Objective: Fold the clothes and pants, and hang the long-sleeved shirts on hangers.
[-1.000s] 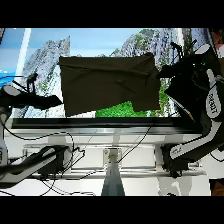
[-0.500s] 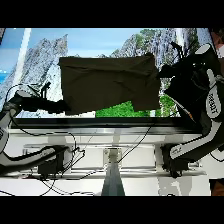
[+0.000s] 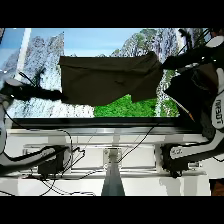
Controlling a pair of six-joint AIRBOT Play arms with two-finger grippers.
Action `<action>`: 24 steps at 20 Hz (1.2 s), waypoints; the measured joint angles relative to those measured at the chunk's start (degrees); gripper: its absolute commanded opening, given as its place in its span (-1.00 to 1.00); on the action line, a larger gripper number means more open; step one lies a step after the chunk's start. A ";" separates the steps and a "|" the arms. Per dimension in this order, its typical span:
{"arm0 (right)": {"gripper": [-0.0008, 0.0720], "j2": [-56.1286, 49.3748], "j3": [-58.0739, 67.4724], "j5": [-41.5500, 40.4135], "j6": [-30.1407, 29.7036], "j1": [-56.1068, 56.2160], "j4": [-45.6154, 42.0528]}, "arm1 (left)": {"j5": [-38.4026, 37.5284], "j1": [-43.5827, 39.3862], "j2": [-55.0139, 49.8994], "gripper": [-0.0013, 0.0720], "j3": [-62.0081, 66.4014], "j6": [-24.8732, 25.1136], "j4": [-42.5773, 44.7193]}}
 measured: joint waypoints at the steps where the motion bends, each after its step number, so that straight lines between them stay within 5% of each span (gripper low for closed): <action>1: -0.92 2.16 0.76 -0.02 -0.04 0.00 1.09 | -0.66 0.07 1.18 -0.93 3.93 0.13 -2.19; 5: -0.92 12.72 5.66 -1.79 -0.22 0.02 5.14 | 1.92 1.42 7.72 -0.93 20.39 0.55 -9.73; 15: -0.92 40.06 16.83 -23.04 -0.28 0.00 8.02 | 29.86 13.68 33.53 -0.93 32.15 0.72 -13.92; 24: -0.92 42.86 17.62 -25.07 2.25 0.02 8.13 | 31.58 17.75 35.23 -0.93 32.37 -4.50 -7.43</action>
